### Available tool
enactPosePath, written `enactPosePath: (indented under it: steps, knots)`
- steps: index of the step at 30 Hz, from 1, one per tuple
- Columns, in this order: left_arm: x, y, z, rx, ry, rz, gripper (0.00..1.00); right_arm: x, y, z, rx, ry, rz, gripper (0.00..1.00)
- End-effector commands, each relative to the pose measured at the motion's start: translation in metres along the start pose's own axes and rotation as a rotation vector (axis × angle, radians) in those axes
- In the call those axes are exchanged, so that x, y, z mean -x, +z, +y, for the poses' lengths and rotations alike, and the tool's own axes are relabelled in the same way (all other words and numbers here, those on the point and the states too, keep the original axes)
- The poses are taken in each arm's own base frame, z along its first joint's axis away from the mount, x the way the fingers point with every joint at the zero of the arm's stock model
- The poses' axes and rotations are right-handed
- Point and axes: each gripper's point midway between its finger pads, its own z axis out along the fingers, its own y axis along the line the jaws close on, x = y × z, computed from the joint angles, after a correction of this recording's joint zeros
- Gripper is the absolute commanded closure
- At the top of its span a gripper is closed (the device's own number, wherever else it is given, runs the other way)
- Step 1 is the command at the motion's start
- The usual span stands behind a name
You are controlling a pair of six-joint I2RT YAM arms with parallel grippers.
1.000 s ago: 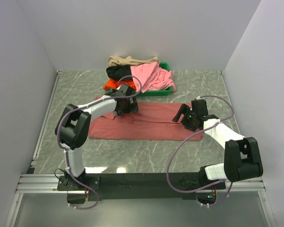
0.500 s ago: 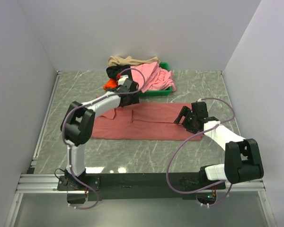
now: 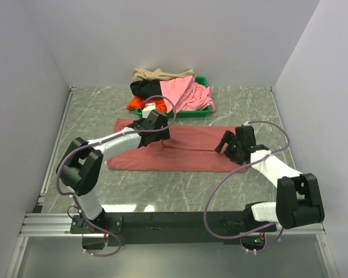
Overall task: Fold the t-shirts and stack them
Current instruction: Fold the tshirt
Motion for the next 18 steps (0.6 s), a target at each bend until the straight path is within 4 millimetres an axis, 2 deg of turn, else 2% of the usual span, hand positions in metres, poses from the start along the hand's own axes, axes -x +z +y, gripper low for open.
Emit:
enactPosePath:
  steps: [1, 5, 8, 11, 14, 17, 18]
  knots:
    - [0.011, 0.014, -0.002, -0.001, -0.015, -0.056, 0.01, -0.001, 0.004, -0.004, -0.020, -0.013, -0.001, 0.09]
    - [0.012, 0.035, 0.008, 0.023, -0.009, -0.043, 0.01, -0.004, 0.007, -0.006, -0.028, -0.012, 0.012, 0.08]
    - [0.015, 0.056, 0.031, 0.089, -0.006, -0.053, 0.01, -0.004, 0.007, -0.010, -0.047, -0.008, 0.005, 0.08]
    - [0.022, 0.061, 0.056, 0.176, -0.006, -0.042, 0.01, -0.002, 0.006, -0.012, -0.058, -0.011, -0.003, 0.08]
    - [0.044, 0.061, 0.091, 0.251, -0.062, -0.090, 0.01, -0.003, 0.008, -0.015, -0.071, -0.007, 0.000, 0.08]
    - [0.070, 0.060, 0.101, 0.264, -0.080, -0.153, 0.01, -0.002, 0.010, -0.015, -0.075, -0.014, 0.004, 0.08]
    - [0.086, 0.062, 0.101, 0.246, -0.075, -0.192, 0.01, -0.002, 0.011, -0.016, -0.079, -0.015, 0.006, 0.08]
